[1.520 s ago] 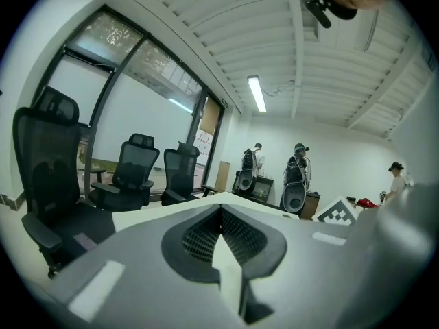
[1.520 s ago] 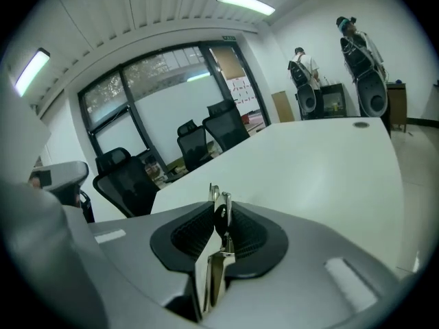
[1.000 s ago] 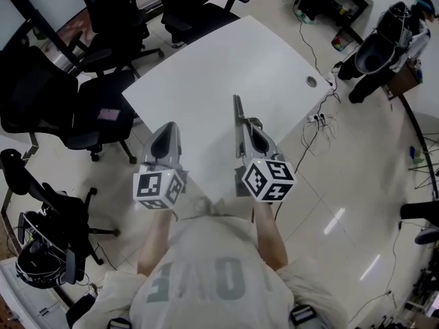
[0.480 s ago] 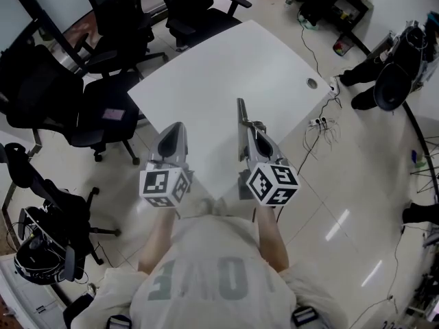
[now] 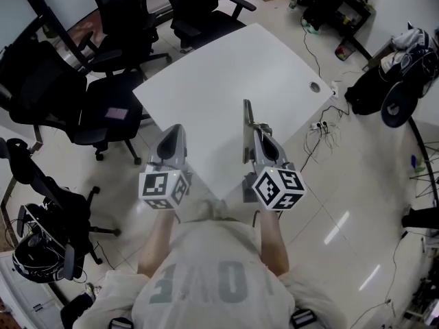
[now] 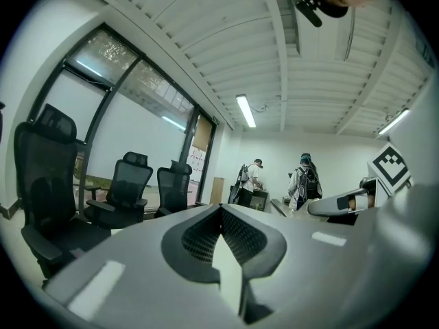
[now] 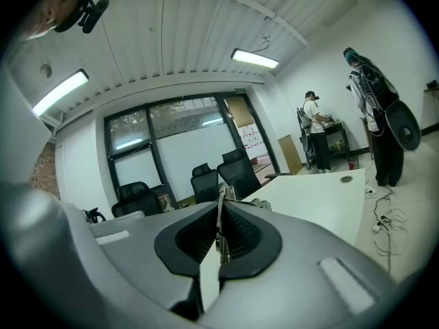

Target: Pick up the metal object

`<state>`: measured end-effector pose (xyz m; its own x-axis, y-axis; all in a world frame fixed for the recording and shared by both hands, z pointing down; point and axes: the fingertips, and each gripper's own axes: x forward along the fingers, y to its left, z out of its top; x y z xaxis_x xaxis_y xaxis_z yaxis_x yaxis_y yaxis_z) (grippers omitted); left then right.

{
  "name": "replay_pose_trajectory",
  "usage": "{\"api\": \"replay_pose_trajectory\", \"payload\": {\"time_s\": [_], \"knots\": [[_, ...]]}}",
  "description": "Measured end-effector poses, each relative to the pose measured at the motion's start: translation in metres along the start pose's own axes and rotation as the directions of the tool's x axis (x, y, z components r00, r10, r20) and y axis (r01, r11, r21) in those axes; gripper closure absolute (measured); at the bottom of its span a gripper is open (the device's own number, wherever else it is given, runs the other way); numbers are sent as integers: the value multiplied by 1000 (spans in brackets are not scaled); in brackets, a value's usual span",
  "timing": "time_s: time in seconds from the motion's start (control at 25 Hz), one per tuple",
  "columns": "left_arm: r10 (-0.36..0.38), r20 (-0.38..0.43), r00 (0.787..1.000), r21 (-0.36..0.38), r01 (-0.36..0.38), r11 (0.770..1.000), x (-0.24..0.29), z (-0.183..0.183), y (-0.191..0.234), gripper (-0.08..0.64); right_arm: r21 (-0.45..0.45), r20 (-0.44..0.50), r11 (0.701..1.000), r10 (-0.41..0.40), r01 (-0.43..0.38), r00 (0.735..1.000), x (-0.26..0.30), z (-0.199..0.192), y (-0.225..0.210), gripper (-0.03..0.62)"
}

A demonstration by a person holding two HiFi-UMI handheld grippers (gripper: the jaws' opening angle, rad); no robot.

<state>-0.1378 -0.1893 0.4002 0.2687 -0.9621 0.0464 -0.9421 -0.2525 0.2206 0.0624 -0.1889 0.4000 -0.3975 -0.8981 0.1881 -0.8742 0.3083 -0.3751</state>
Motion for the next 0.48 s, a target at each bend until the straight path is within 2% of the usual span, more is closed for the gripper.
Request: {"api": "replay_pose_trajectory", "payload": {"time_s": [0.24,0.48], "knots": [[-16,-12,1000,17,16,1000,-14,-8,7,560,12,4,1000,-19,19,1000,-19,-4,7,571],[5,11,1000,6,-5,1000,-35,-4,12,559,16,17,1000,13,-13,1000,-37,-8,23,571]]}}
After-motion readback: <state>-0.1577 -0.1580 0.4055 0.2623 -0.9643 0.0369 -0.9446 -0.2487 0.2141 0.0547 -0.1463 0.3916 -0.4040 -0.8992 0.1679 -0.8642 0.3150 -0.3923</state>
